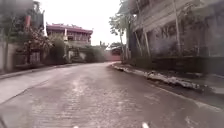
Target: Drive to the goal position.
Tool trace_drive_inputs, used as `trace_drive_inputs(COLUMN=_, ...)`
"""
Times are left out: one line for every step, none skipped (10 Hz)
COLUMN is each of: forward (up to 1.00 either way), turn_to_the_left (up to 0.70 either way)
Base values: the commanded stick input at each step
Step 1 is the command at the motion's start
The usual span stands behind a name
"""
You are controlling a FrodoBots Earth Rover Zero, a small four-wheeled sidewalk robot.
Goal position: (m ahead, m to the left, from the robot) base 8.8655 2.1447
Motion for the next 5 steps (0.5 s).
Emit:
trace_drive_inputs(forward=0.70, turn_to_the_left=0.00)
trace_drive_inputs(forward=0.70, turn_to_the_left=0.00)
trace_drive_inputs(forward=0.70, turn_to_the_left=0.00)
trace_drive_inputs(forward=0.70, turn_to_the_left=0.00)
trace_drive_inputs(forward=0.70, turn_to_the_left=0.00)
